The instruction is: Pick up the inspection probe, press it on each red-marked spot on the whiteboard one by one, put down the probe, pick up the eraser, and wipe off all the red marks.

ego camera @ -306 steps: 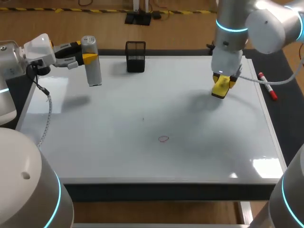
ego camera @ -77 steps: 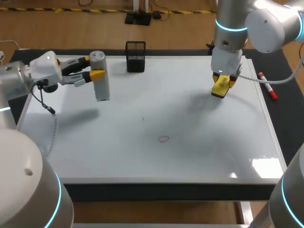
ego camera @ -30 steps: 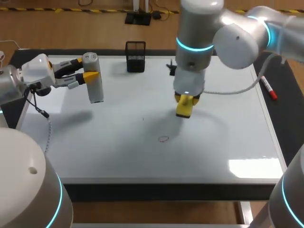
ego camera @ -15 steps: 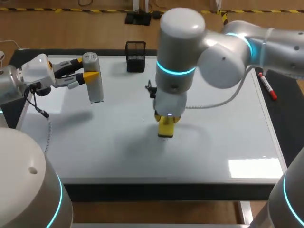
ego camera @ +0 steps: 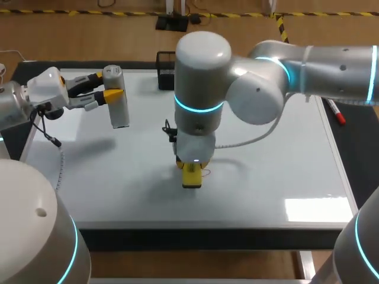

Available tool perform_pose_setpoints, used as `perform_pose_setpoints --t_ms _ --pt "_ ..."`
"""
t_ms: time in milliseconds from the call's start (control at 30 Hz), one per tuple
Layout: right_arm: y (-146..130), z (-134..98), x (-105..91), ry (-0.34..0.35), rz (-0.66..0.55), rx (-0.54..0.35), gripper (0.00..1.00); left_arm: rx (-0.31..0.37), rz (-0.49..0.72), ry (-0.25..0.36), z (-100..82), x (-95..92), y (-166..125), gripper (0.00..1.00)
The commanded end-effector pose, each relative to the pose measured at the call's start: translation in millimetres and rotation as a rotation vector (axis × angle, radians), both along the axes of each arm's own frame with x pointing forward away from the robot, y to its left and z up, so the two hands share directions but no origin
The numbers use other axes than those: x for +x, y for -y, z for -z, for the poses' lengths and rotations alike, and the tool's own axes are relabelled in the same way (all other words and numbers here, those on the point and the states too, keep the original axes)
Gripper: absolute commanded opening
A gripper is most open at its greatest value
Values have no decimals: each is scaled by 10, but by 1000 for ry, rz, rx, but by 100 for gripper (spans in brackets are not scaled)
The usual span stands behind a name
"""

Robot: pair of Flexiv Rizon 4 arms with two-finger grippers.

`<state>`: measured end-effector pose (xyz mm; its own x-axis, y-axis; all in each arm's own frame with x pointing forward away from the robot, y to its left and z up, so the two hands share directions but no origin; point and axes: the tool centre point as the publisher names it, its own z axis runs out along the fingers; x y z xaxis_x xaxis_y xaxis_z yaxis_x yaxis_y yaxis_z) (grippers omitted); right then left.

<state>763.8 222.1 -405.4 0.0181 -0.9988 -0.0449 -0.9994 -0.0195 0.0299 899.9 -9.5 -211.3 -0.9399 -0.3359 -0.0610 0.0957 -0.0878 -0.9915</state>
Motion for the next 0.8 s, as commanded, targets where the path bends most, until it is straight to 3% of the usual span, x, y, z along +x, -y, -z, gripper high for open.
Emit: perform_pose_setpoints --t_ms 33,400,800 --pt "-34 89 38 -3 -9 8 0 -1 -1 1 -8 -4 0 0" --pt "9 249 74 -23 -10 11 0 -1 -1 1 -8 -4 0 0" --pt "137 263 103 -17 15 -10 0 -1 -1 1 -8 -4 0 0"
